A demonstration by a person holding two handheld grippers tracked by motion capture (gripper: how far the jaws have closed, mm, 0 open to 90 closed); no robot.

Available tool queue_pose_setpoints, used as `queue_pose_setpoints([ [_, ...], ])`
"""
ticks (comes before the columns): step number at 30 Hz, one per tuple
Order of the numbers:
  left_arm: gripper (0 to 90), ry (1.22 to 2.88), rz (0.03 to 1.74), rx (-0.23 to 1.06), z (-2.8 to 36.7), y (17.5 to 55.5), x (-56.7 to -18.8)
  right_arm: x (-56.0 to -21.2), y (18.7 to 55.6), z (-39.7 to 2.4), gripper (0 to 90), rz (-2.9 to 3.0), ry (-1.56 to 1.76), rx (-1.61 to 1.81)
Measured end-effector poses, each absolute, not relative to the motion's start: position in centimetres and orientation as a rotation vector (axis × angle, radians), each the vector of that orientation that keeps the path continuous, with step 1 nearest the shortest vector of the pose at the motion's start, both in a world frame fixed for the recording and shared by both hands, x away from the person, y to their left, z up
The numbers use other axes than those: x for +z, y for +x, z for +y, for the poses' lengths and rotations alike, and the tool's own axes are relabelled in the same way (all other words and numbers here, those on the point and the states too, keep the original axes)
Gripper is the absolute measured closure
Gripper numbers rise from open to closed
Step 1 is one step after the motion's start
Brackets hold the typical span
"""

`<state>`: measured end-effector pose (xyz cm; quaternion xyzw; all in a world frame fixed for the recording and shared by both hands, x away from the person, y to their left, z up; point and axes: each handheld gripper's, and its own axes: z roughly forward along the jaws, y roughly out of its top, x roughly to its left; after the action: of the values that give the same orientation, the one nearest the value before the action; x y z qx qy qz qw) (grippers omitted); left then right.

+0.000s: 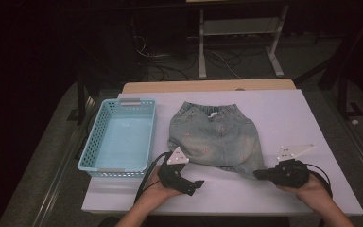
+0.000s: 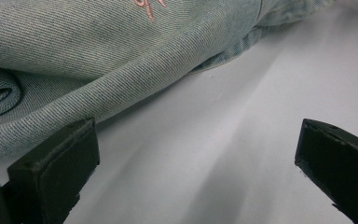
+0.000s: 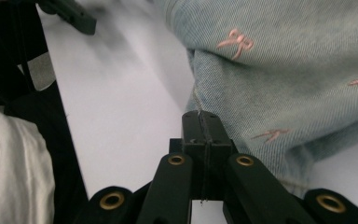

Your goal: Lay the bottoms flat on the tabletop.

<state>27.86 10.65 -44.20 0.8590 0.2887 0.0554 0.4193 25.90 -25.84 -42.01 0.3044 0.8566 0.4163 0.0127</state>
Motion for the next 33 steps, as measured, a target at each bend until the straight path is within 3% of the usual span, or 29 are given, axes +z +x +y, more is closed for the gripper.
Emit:
queue_pose_setpoints([
  [8,0.0,2.154,0.724,0.140,10.6,27.9,-44.2,-42.4,24.5,-25.7,88.8,2.712,0.916,1.256],
  [12,0.0,2.157,0.722,0.140,10.6,27.9,-44.2,-42.0,25.0,-26.3,71.3,2.622,0.964,1.285],
  [19,0.0,2.162,0.717,0.141,10.5,27.9,-44.2,-41.5,26.9,-27.9,51.5,2.500,1.071,1.315],
  [29,0.0,2.162,0.716,0.138,10.4,27.9,-44.3,-41.8,31.9,-28.8,61.3,2.391,1.224,1.227],
  [33,0.0,2.164,0.714,0.136,10.3,27.9,-44.3,-42.6,33.7,-28.4,61.0,2.396,1.284,1.194],
])
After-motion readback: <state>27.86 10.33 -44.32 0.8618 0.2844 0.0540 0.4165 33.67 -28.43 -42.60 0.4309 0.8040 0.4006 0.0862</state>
